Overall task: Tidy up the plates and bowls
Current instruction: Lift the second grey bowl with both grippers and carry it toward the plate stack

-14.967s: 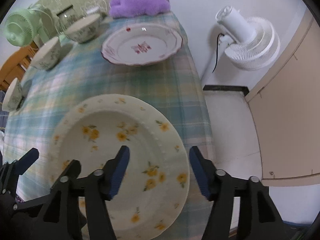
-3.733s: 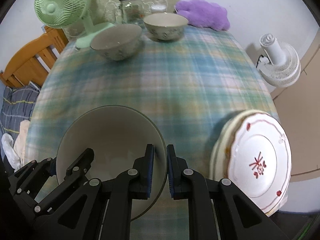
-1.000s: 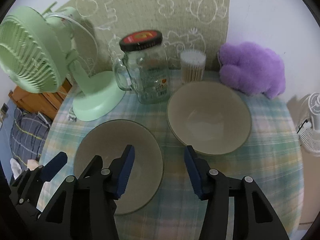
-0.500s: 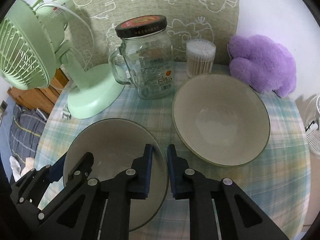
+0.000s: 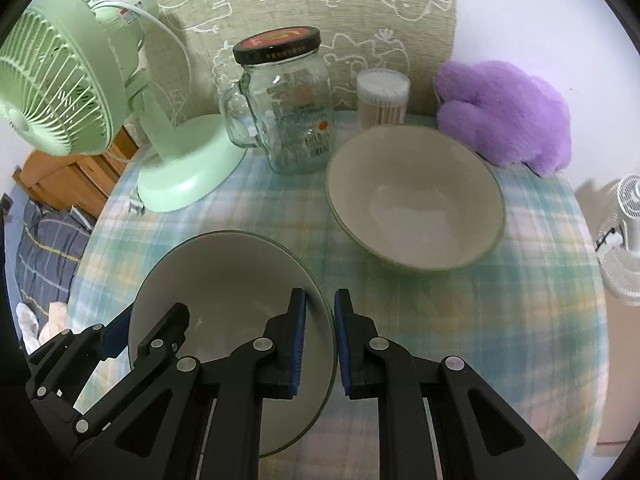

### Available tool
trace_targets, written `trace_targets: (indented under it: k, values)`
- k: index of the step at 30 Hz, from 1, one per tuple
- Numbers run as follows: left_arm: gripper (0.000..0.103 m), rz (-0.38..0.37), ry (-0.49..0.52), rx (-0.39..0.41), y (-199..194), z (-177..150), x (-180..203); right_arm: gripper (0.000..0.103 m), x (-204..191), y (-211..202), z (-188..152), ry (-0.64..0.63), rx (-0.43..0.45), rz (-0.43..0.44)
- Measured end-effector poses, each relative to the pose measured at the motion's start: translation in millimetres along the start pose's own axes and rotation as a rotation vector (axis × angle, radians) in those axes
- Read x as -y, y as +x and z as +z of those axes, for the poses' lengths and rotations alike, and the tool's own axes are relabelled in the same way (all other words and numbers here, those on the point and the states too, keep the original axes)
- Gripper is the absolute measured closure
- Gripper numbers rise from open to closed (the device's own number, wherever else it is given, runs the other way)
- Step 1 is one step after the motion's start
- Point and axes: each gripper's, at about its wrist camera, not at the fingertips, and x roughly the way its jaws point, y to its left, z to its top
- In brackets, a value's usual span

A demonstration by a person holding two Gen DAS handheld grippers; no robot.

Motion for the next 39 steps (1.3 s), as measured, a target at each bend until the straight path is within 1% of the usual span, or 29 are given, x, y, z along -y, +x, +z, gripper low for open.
trace_targets:
  k: [5,10,14,24,32,39]
  values:
    - [0.079,-0.01,0.027,0.012,-16,-13,3,0.085,4,-15,-15,0.018,-0.004,-0.006]
    - [0.079,-0.037,0.034,0.022,-37,-26,3,0.085,4,-37,-29,0.034,0.011,-0.022]
    - [0.079,-0.05,0.048,0.048,-57,-36,3,0.085,4,-61,-42,0.062,0.026,-0.028]
    - [0.079,-0.084,0.081,0.074,-106,-70,-2,0.085,-5,-119,-82,0.085,0.066,-0.065]
    - [0.079,-0.117,0.106,0.095,-140,-101,-6,0.085,-11,-157,-117,0.099,0.089,-0.105]
    - [0.079,-0.159,0.104,0.083,-159,-136,-8,0.085,-13,-181,-149,0.115,0.09,-0.128]
